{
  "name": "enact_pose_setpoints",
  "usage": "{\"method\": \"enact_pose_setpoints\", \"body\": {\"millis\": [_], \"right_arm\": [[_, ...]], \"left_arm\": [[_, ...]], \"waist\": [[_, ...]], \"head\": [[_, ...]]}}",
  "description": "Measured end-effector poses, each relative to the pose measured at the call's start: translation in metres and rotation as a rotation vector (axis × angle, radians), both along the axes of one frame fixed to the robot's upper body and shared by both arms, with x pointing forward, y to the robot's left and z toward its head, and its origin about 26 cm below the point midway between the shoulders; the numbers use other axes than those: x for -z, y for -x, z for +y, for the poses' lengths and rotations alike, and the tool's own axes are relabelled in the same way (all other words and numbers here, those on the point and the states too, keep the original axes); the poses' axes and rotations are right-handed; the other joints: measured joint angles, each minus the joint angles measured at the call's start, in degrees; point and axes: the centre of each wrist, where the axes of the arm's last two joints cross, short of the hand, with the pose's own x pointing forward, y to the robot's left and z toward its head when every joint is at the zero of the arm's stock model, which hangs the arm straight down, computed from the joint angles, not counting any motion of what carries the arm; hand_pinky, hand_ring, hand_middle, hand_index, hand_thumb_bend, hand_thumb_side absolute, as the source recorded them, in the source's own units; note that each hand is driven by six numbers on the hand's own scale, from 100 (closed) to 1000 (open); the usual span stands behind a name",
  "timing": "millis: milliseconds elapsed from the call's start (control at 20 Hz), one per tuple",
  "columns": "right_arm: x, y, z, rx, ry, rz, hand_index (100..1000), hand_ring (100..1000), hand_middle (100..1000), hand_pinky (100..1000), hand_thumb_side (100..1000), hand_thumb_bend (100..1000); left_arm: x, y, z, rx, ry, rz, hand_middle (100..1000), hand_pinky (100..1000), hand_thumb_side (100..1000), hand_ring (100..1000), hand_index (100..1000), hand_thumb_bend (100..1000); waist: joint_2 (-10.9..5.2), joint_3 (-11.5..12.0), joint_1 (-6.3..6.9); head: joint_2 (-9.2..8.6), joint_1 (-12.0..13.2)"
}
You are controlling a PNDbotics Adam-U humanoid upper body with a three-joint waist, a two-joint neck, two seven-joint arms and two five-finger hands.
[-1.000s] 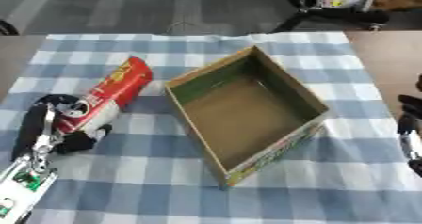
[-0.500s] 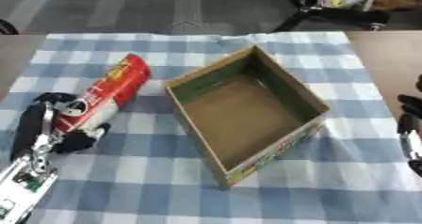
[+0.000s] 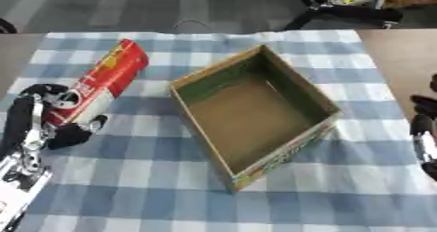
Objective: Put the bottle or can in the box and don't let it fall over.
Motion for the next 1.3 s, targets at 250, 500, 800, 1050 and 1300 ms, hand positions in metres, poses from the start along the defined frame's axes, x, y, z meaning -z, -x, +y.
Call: {"method": "enact_pose_setpoints", "body": {"millis": [250, 500, 800, 1050, 1300], "right_arm": [[0.000, 0.000, 0.000, -0.001, -0.005, -0.001, 929, 857, 1000, 863, 485, 100], [0.000, 0.000, 0.000, -0.002, -0.007, -0.002, 929, 856, 1000, 862, 484, 100], [0.001, 0.002, -0.001, 0.002, -0.008, 0.001, 928, 855, 1000, 862, 484, 100], [0.001, 0.002, -0.002, 0.005, -0.012, -0.001, 928, 855, 1000, 861, 484, 100], [0.002, 0.003, -0.003, 0.011, -0.014, 0.002, 928, 855, 1000, 861, 484, 100]], "left_arm": [[-0.005, 0.000, -0.001, 0.001, 0.005, -0.016, 704, 382, 100, 410, 606, 521], [-0.018, 0.000, -0.002, 0.006, -0.010, -0.045, 704, 378, 100, 410, 609, 523], [-0.038, 0.000, -0.006, 0.025, -0.033, -0.076, 703, 374, 100, 409, 610, 525], [-0.050, 0.001, -0.010, 0.046, -0.044, -0.088, 703, 373, 100, 409, 610, 524], [-0.065, 0.002, -0.018, 0.079, -0.053, -0.107, 704, 372, 100, 409, 613, 524]], "waist": [[-0.01, 0.0, 0.00], [-0.03, 0.0, 0.00], [-0.06, 0.1, 0.00], [-0.07, 0.0, 0.01], [-0.07, -0.2, 0.01]], "head": [[0.00, -0.2], [0.00, -0.3], [0.02, -0.5], [0.05, -0.5], [0.08, -0.7]]}}
